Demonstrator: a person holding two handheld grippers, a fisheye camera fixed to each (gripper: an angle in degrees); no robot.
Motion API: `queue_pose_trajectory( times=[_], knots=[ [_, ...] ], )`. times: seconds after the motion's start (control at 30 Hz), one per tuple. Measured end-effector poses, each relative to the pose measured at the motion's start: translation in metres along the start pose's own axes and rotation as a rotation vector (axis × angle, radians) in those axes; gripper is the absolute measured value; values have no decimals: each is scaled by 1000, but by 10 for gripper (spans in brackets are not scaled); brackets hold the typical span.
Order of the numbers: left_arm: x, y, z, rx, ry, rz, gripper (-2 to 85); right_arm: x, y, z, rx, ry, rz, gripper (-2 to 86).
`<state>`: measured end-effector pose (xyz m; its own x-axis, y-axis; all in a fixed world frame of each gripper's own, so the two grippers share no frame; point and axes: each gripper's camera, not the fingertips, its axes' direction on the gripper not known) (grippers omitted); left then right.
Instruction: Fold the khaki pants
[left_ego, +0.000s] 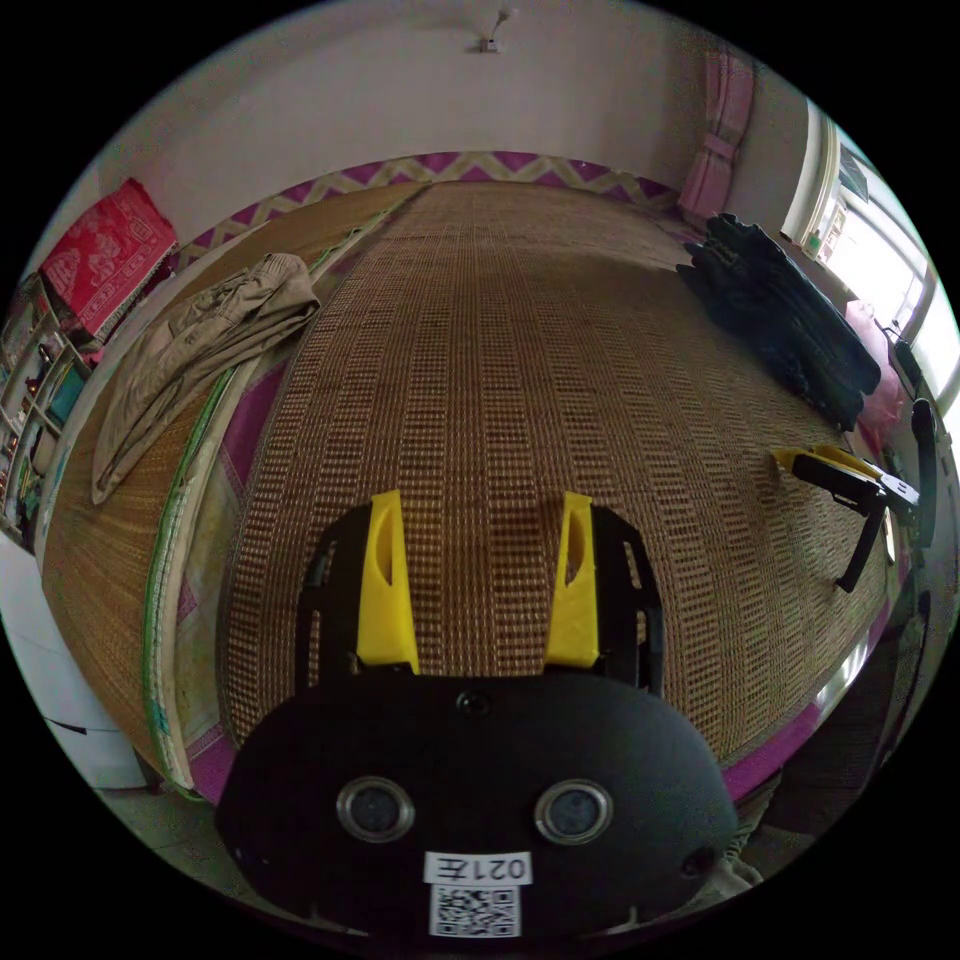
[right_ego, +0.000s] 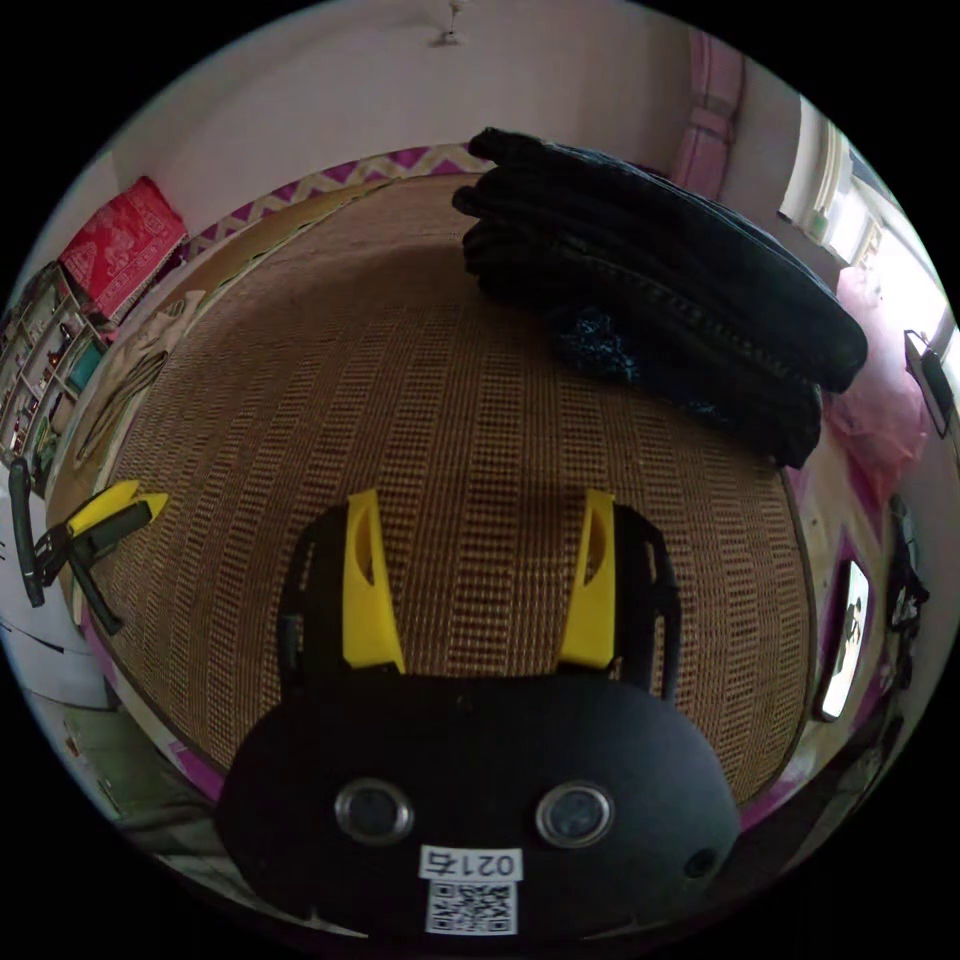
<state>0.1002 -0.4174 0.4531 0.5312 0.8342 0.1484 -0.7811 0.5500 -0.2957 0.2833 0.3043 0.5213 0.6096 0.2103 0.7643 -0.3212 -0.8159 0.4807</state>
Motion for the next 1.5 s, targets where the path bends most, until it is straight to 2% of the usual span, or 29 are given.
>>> queue_pose_trajectory(
  times=[1.5],
  knots=[
    [2, -1, -2, 0, 0, -1, 209, -5, 2, 4, 0, 0, 1, 266]
  ],
)
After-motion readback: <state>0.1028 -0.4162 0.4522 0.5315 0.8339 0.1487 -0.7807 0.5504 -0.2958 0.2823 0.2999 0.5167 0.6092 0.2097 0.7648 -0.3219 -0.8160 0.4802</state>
